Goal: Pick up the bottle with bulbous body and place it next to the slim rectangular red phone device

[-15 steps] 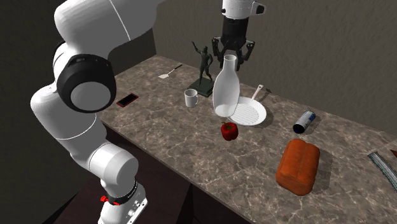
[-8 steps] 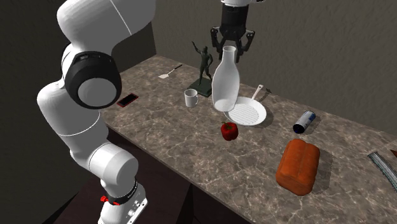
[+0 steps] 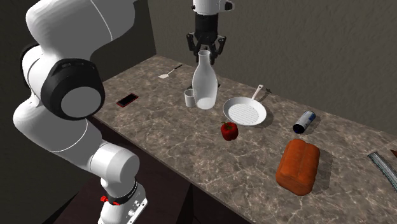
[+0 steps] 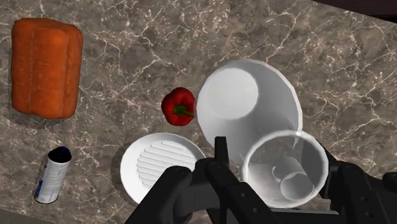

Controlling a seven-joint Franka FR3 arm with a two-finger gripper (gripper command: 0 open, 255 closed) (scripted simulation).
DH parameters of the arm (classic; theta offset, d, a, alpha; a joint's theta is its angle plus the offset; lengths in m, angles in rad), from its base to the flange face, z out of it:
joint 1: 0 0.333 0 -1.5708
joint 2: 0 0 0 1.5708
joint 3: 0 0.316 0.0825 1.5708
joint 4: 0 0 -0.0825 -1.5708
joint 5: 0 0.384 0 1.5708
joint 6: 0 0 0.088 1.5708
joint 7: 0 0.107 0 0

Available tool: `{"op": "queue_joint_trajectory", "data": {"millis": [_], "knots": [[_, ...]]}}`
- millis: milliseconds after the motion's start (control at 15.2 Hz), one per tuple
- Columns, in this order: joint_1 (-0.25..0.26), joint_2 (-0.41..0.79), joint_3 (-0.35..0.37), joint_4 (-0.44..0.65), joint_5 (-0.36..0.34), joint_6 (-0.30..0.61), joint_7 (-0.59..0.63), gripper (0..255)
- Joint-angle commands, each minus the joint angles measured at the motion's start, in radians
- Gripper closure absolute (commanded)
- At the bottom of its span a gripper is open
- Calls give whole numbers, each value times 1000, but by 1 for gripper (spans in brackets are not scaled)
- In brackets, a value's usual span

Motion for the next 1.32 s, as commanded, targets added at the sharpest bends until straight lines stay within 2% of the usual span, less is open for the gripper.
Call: {"op": "queue_joint_trajectory", "data": {"millis": [0,594,1254], "knots": [[16,-41,38,-69,-5,28,61,255],[81,-138,192,-284,23,133,296,255],[158,-133,347,-408,85,253,527,255]]}}
